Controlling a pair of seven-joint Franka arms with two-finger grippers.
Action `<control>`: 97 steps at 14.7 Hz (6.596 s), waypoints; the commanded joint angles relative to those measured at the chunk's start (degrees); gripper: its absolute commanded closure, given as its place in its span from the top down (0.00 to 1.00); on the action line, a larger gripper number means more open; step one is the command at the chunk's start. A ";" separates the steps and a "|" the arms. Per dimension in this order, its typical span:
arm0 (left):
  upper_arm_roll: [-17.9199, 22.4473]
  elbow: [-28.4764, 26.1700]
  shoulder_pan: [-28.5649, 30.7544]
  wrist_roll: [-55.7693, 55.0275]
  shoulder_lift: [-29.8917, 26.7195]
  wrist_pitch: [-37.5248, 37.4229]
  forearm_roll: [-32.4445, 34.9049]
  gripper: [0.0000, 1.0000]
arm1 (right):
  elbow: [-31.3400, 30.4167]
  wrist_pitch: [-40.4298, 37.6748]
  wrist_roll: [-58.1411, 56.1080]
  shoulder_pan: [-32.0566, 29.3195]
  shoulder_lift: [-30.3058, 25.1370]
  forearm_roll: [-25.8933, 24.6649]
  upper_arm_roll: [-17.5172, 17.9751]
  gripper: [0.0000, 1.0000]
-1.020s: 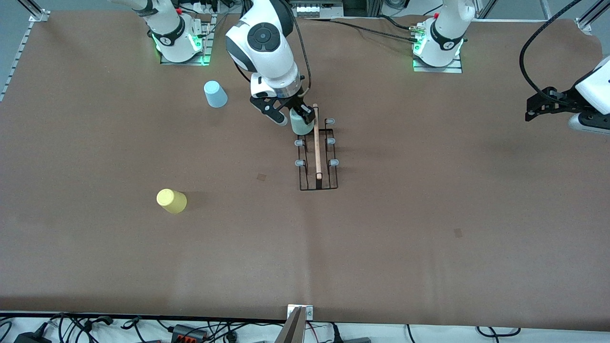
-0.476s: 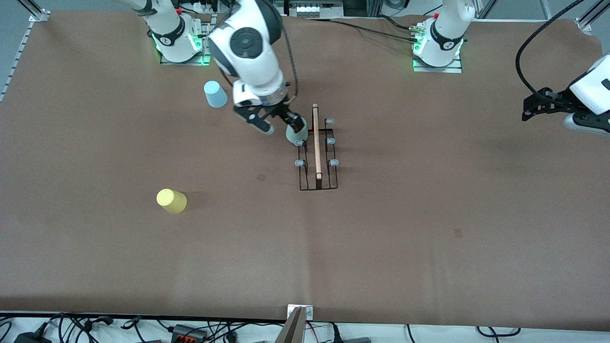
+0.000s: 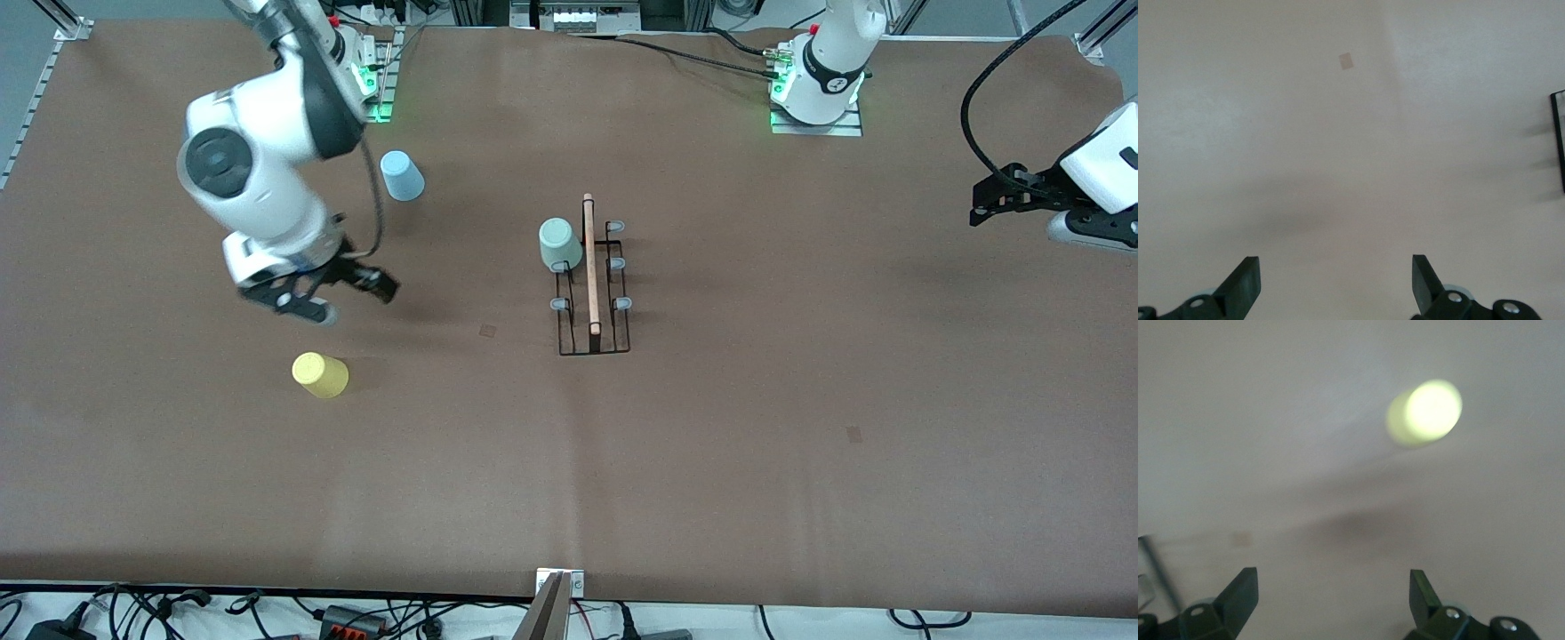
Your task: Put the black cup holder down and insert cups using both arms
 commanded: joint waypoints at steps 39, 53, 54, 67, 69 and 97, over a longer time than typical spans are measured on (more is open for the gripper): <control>0.54 1.89 -0.39 0.82 1.19 -0.04 -1.47 1.00 | 20.00 0.37 32.33 29.24 13.96 -2.08 -8.67 0.18; 0.54 1.89 -0.39 0.82 1.19 -0.04 -1.47 1.00 | 28.20 3.62 41.77 36.82 21.97 -1.99 -8.58 0.19; 0.54 1.89 -0.39 0.82 1.19 -0.04 -1.47 1.00 | 28.02 3.62 41.69 37.08 22.50 -2.17 -8.58 0.21; 0.54 1.89 -0.39 0.82 1.19 -0.13 -1.55 1.00 | 10.71 -10.59 10.97 7.43 -5.24 -0.94 -2.27 1.00; 0.54 1.89 -0.39 0.82 1.19 -0.13 -1.55 1.00 | 10.79 -16.65 -0.53 -1.11 -8.68 -0.94 -0.85 1.00; 0.63 2.06 -0.13 0.29 1.19 -2.50 -1.91 1.00 | 22.84 -31.45 -35.57 -10.29 -7.11 0.99 -10.25 1.00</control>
